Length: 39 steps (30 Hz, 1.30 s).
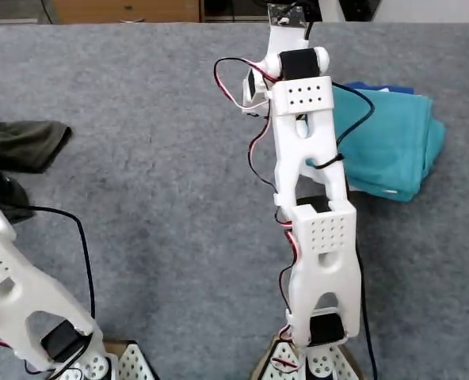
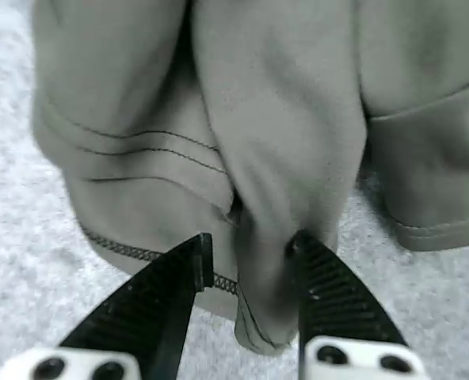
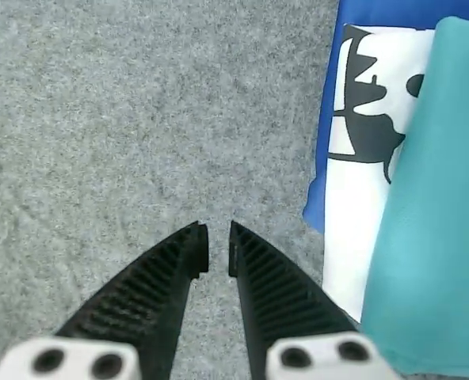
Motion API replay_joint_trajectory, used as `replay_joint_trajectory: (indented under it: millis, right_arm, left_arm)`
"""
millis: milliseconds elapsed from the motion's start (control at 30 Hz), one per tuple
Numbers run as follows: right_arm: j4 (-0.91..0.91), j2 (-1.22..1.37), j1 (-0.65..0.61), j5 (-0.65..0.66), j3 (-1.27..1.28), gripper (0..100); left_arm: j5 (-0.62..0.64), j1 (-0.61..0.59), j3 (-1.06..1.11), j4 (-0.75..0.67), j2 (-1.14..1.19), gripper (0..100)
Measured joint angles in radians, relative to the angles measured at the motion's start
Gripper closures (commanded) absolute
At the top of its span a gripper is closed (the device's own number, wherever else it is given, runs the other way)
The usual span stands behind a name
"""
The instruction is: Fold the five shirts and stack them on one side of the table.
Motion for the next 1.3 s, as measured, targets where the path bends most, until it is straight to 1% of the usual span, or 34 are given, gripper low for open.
replay_joint_trajectory:
  millis: [33,67,133,167,200,267,367,500,600,667,733,833,1000,1100,1300]
  right_arm:
    - [0.000,0.000,-0.002,0.000,0.000,94.0]
    - [0.000,0.000,-0.002,0.000,0.000,94.0]
    - [0.000,0.000,-0.003,0.000,0.000,94.0]
    - [0.000,0.000,-0.003,0.000,0.000,94.0]
    - [0.000,0.000,-0.003,0.000,0.000,94.0]
    - [0.000,0.000,-0.003,0.000,0.000,94.0]
    - [0.000,0.000,-0.003,0.000,0.000,94.0]
    - [0.000,0.000,-0.003,0.000,0.000,94.0]
    - [0.000,0.000,-0.003,0.000,0.000,94.0]
    - [0.000,0.000,-0.003,0.000,0.000,94.0]
    - [0.000,0.000,-0.003,0.000,0.000,94.0]
    - [0.000,0.000,-0.014,0.000,0.000,94.0]
    - [0.000,0.000,-0.060,0.000,0.000,93.6]
    - [0.000,0.000,-0.098,0.017,0.000,93.6]
    - [-0.003,0.000,-0.173,0.081,0.000,93.6]
  left_arm:
    - [-0.012,0.000,-0.006,0.000,0.026,82]
    - [-0.040,0.000,-0.015,-0.002,0.054,86]
    - [-0.106,0.000,-0.048,-0.003,0.103,97]
    - [-0.135,0.000,-0.064,-0.003,0.117,99]
    - [-0.163,0.003,-0.084,0.002,0.133,97]
    - [-0.215,0.008,-0.120,0.035,0.140,99]
    - [-0.255,0.003,-0.183,0.158,0.143,98]
    - [-0.299,0.054,-0.281,0.325,0.138,98]
    - [-0.305,0.072,-0.288,0.353,0.069,98]
    - [-0.324,0.069,-0.267,0.359,-0.018,98]
    - [-0.356,0.064,-0.198,0.359,-0.129,98]
    - [-0.423,0.058,-0.029,0.359,-0.328,98]
    - [-0.548,-0.031,0.316,0.358,-0.720,98]
    - [-0.605,-0.137,0.499,0.293,-0.951,98]
    - [-0.669,-0.419,0.792,0.071,-1.347,98]
